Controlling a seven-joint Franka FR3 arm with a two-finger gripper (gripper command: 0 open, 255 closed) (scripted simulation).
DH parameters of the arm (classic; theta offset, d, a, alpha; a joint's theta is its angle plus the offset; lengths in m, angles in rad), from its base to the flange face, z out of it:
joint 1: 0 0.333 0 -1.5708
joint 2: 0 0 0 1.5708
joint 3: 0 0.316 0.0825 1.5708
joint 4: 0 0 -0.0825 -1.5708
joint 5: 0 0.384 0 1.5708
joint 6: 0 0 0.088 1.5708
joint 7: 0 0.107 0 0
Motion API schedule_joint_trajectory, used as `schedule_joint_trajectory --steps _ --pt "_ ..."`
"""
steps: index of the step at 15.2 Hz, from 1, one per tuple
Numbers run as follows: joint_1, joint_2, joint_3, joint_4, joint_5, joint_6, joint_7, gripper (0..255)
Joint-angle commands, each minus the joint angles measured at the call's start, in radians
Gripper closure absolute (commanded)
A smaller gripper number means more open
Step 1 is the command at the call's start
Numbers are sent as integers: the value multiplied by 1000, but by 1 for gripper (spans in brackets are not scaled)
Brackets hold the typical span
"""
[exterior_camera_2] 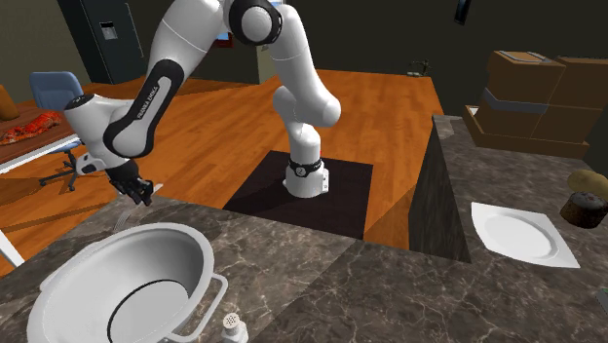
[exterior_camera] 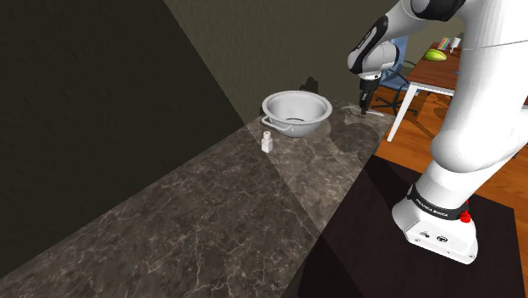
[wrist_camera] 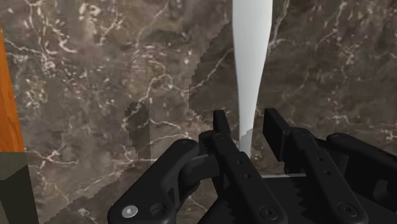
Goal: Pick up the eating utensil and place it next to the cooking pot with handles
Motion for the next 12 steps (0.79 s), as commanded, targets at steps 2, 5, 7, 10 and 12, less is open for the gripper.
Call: schedule_joint_trajectory --steps 2,5,7,10,12 --pt "-9 32 10 -1 18 31 -9 255" --pt "-18 64 22 -2 35 63 -18 255" --pt "-24 87 30 -2 47 83 -24 255" --pt "-30 107 38 -1 57 101 -29 255" --pt "-30 107 38 0 57 101 -29 255"
